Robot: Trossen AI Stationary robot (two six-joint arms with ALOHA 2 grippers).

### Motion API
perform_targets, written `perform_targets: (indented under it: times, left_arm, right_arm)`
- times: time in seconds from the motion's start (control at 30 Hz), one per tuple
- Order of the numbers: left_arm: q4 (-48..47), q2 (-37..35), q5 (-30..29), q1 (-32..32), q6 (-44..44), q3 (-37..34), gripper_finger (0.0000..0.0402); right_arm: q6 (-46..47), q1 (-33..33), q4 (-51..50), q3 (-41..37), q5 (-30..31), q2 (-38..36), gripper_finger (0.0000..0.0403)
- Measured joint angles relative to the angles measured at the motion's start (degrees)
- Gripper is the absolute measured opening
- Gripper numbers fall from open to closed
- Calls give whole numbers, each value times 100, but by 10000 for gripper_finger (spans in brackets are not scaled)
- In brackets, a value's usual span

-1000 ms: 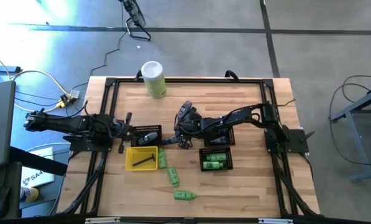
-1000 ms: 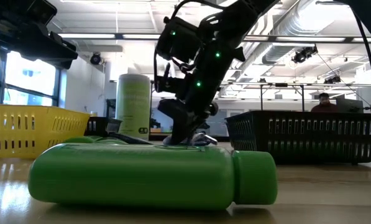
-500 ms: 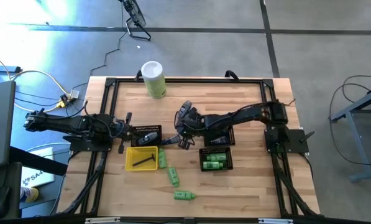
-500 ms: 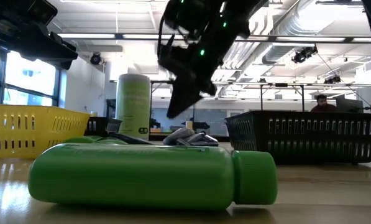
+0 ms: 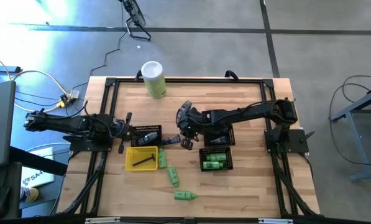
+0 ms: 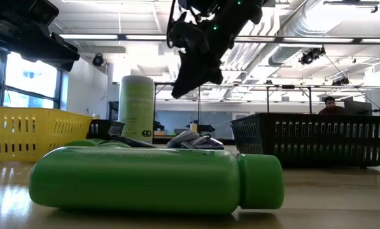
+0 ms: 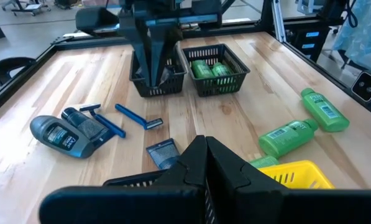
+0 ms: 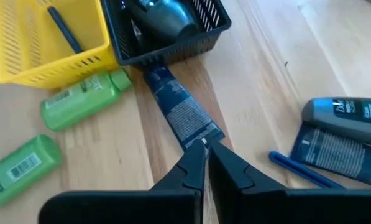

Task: Pick & Place Travel size toiletries
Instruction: Put the bottom blue razor into the yellow bin

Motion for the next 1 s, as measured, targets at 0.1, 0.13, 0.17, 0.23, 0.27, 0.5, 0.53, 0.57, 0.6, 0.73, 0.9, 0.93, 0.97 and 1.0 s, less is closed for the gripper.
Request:
perform_targets:
  times: [0.1, 0.13, 0.17, 0.23, 0.27, 0.5, 0.53, 0.57, 0.6, 0.73, 0.9, 0.93, 0.97, 1.0]
  left_arm:
    - [-1, 0, 0, 0, -2, 0, 0]
    - [1, 0, 0, 0, -4, 0, 0]
    - [1, 1, 0, 0, -6, 0, 0]
    - [1, 2, 0, 1, -9, 0, 0]
    - [1, 0, 0, 2, -12, 0, 0]
    - [1, 1, 0, 1, -13, 0, 0]
    - [1, 0, 0, 0, -13, 0, 0]
    - [1, 0, -1, 0, -13, 0, 0]
    - [1, 2, 0, 1, -13, 0, 0]
    - [1, 0, 0, 2, -11, 0, 0]
    - [1, 2, 0, 1, -11, 0, 0]
    - [1, 1, -1, 1, -11, 0, 0]
    - [1, 1, 0, 2, -11, 0, 0]
    - [1, 1, 0, 0, -10, 0, 0]
  right_arm:
    - [11, -9, -50, -5, 1, 63, 5]
    - [13, -21, -60, -9, -4, 64, 5]
    - [15, -28, -17, -8, -3, 70, 5]
    - [17, -28, 1, 5, -5, 89, 5]
    - [17, -28, -26, 4, -13, 102, 5]
    - [16, -66, -67, 2, -188, 155, 7]
    - [6, -66, -57, 2, -164, 155, 11]
    - [-3, -66, -37, 2, -120, 155, 17]
    - [-20, -66, -37, 2, -68, 155, 25]
    - [-239, -66, -41, 2, 117, 155, 71]
    - [-214, -114, -42, 2, 144, 155, 128]
    - [-152, -132, -42, 2, 162, 155, 132]
    - [-128, -148, -49, 2, 167, 155, 133]
    - [-126, -159, -56, 2, 162, 155, 133]
